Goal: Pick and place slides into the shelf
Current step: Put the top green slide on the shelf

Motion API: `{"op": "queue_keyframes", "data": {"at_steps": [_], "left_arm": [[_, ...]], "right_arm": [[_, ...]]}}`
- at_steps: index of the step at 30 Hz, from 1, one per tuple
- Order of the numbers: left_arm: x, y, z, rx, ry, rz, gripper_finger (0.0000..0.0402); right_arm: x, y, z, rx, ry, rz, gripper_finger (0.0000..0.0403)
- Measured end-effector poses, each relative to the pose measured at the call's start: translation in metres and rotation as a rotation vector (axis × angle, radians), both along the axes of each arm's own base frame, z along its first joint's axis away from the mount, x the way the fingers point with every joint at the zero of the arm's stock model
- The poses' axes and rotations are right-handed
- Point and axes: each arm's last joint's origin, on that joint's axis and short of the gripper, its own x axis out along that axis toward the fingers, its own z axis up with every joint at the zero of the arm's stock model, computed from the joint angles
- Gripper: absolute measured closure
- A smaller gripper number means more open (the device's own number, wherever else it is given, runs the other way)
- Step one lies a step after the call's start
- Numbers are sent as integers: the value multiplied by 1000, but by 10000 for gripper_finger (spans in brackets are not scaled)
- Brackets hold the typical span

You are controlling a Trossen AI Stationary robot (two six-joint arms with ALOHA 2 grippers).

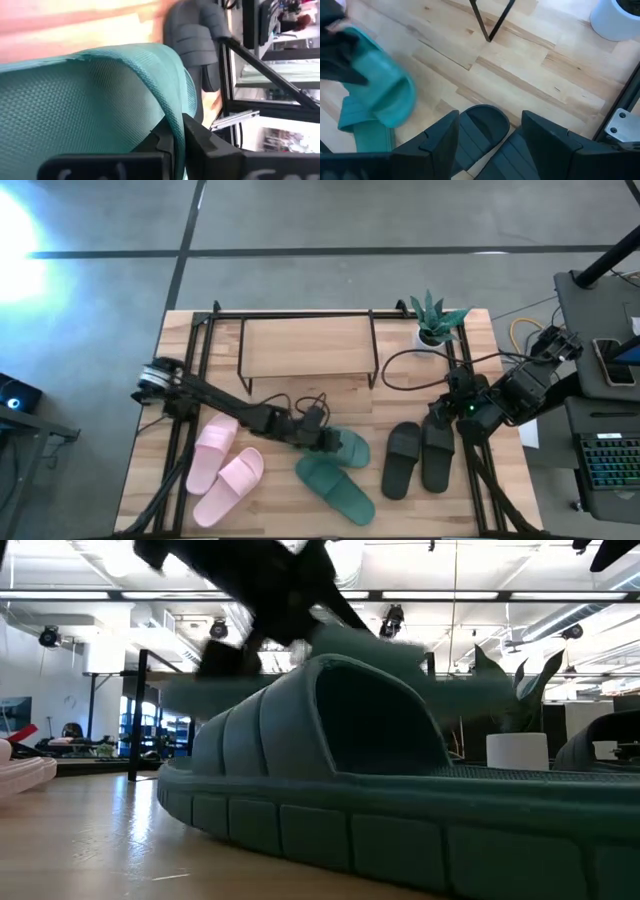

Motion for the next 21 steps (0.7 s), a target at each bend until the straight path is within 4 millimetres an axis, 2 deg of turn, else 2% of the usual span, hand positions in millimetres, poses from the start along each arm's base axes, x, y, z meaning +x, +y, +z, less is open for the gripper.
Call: {"op": "queue_keyframes", "data": {"at_steps": [4,8,11,16,21], "left_arm": [[-33,2,43,75,-26,124,401],[-66,6,91,112,-195,386,401],[-84,14,113,184,-305,626,401],[-91,36,124,334,-375,1016,401],[-77,71,117,392,-347,1170,401]], "right_arm": [[-1,-1,1,0,-4,9,195],[-3,-3,2,-10,-9,22,195],[-3,-3,2,-24,-18,23,195],[-2,-4,3,-49,-42,10,195],[-2,-4,3,-34,-63,-35,195]]}}
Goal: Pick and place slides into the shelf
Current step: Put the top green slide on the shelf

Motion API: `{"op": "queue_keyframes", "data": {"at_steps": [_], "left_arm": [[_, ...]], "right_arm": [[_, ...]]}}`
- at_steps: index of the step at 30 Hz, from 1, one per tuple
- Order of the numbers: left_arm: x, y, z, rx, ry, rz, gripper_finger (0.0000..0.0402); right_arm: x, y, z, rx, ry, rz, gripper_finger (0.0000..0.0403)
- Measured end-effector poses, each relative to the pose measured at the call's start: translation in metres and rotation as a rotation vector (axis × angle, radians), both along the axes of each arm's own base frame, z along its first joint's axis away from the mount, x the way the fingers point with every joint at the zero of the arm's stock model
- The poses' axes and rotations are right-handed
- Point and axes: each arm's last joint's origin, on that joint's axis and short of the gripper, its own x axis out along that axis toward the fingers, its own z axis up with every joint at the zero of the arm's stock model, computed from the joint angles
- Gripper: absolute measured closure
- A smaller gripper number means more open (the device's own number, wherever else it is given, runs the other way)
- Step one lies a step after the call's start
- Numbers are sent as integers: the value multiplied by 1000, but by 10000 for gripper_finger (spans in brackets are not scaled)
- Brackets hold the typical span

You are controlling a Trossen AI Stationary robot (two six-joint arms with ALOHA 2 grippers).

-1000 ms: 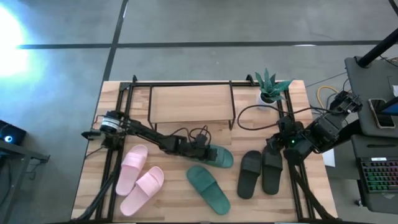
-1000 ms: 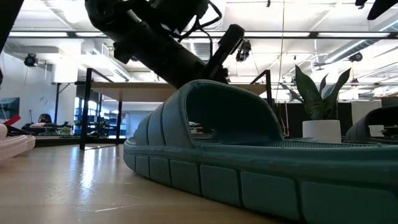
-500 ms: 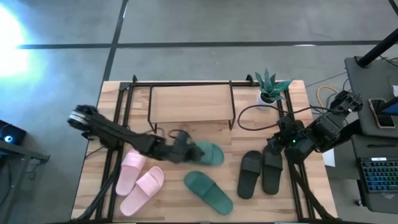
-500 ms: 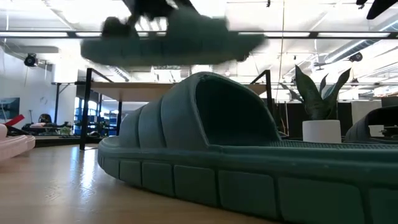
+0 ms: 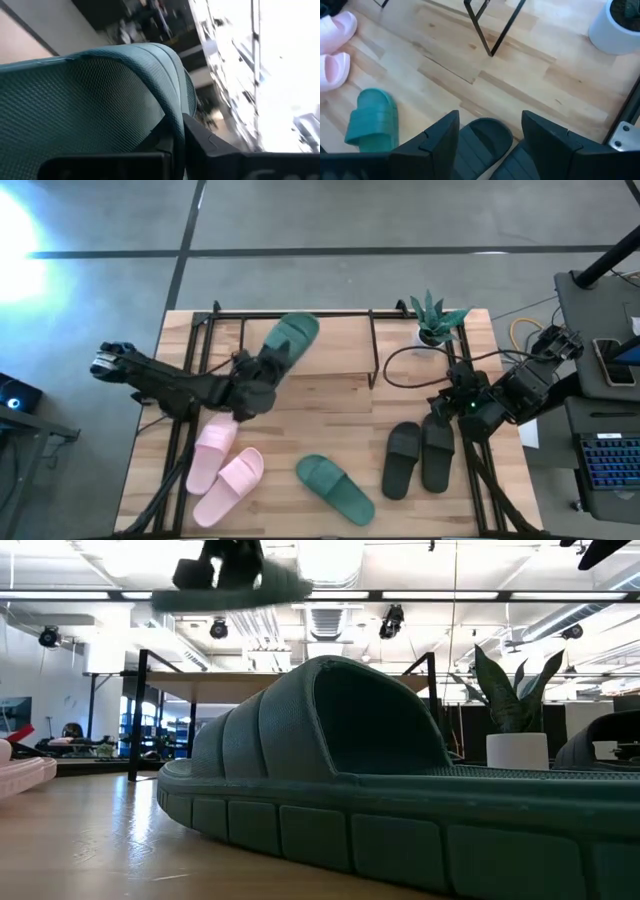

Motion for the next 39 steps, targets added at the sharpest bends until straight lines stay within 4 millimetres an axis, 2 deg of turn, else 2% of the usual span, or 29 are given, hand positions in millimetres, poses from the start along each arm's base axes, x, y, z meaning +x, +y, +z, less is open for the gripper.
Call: {"op": "queue_keyframes", "data": {"at_steps": [6,10,13,16,17,21,27,33,36,39], "left_arm": [[15,52,-10,-60,18,32,401],[16,69,-11,-83,13,20,401],[14,70,-14,-81,40,25,401],[13,73,-16,-82,48,32,401],[12,74,-17,-84,50,33,401],[11,81,-28,-123,65,-15,401],[10,89,-39,-195,27,-67,392],[8,90,-36,-136,159,-115,339],[7,94,-34,-147,152,-139,300],[7,99,-36,-172,168,-201,263]], "right_arm": [[10,5,2,-4,-146,-44,195],[30,18,8,-22,-299,19,210],[42,22,10,-53,-357,33,261],[48,14,11,-94,-366,-3,348],[50,10,12,-103,-363,-15,371],[63,-15,19,-72,-375,-42,390],[112,-65,32,-16,-564,55,394],[146,-125,9,28,-508,9,394],[164,-142,-4,71,-507,32,394],[186,-151,-12,86,-522,64,394]]}}
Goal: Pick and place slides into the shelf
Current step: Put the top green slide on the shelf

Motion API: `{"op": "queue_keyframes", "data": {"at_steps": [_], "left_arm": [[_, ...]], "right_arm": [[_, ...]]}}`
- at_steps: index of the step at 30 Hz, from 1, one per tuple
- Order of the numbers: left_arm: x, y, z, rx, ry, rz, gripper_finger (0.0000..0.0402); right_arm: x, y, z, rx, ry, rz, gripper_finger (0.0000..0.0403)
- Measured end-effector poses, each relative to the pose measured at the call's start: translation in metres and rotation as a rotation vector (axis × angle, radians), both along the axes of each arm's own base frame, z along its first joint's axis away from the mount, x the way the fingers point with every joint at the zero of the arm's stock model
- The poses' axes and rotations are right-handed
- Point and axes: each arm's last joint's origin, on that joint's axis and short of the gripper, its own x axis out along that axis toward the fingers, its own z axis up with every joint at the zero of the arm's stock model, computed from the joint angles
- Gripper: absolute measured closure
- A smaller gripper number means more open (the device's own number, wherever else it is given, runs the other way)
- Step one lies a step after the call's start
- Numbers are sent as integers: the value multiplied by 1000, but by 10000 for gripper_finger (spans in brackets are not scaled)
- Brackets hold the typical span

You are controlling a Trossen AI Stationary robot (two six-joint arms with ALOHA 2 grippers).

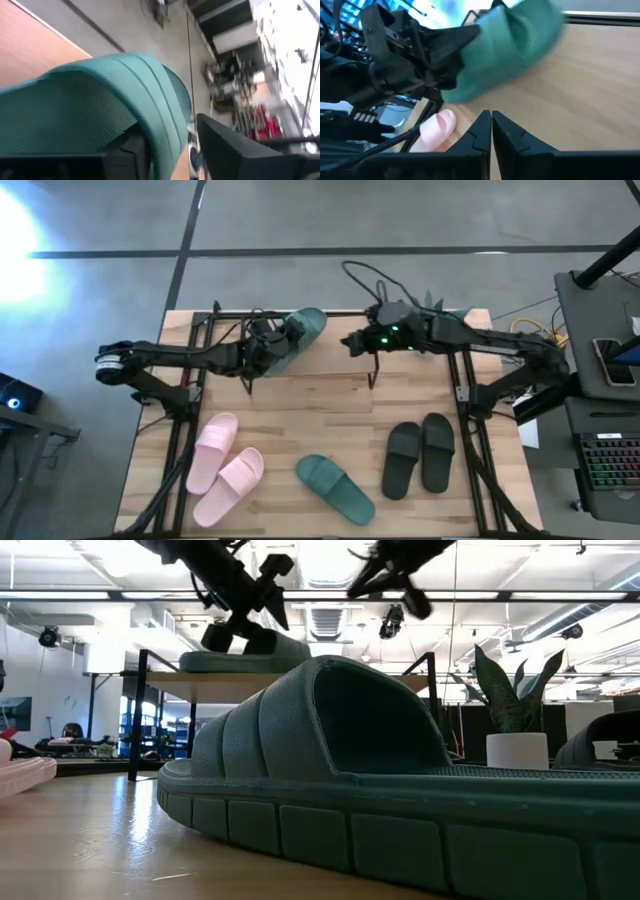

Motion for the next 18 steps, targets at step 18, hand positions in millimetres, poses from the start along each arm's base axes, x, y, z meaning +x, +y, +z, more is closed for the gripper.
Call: {"op": "queue_keyframes", "data": {"at_steps": [18], "left_arm": [[-15,3,6,27,168,-136,217]], "right_arm": [[65,-40,-29,-35,74,-16,394]]}}
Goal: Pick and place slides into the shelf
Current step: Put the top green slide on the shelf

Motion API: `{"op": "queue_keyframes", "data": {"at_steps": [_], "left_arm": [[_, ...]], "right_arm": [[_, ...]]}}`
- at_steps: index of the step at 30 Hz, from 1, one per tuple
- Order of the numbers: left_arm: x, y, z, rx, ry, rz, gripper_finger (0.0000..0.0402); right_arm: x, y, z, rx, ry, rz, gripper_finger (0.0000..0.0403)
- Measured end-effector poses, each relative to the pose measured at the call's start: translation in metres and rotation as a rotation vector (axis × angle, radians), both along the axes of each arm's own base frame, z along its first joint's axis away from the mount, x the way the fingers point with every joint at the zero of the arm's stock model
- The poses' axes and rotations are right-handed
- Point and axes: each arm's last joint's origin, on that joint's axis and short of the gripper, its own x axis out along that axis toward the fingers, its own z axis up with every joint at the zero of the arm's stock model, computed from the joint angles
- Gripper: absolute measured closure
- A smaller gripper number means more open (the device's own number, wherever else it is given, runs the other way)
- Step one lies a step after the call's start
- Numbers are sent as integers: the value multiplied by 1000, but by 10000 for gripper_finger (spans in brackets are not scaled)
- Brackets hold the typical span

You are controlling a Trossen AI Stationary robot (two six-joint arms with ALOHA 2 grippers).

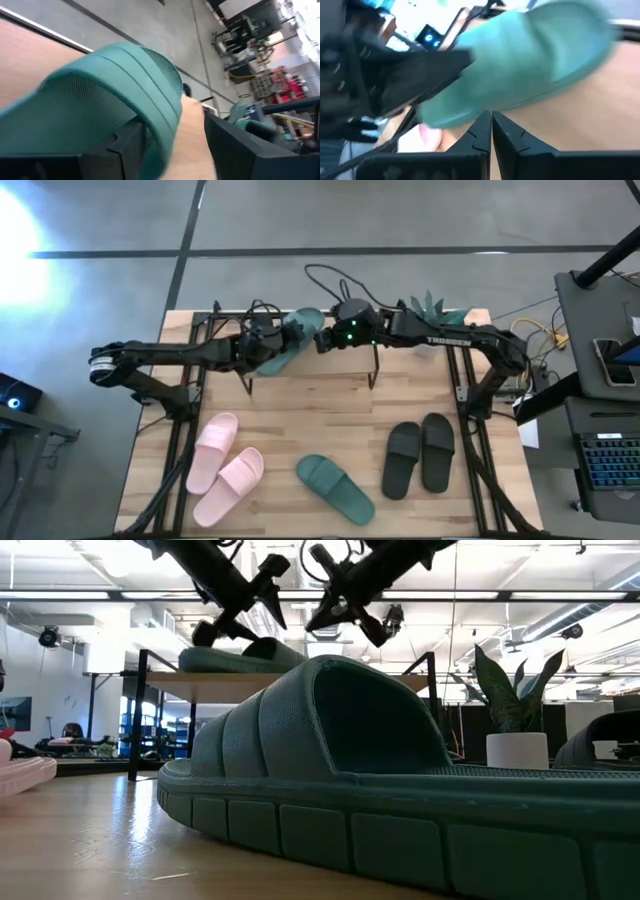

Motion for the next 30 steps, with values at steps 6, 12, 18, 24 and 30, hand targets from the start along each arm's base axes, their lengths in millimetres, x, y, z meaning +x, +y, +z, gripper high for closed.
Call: {"op": "queue_keyframes", "data": {"at_steps": [6,12,18,24,30], "left_arm": [[0,-5,5,1,-6,-96,217],[-3,-14,20,165,72,-250,217],[-4,-11,20,177,91,-250,216],[-5,-23,27,279,141,-524,216],[-21,-39,31,248,160,-737,217]], "right_arm": [[-10,-29,-1,34,-9,-75,394],[-11,-48,-12,121,-12,-33,394],[1,-54,-36,153,30,-33,394],[6,-61,-51,140,71,-62,394],[-2,-72,-44,75,66,-87,394]]}}
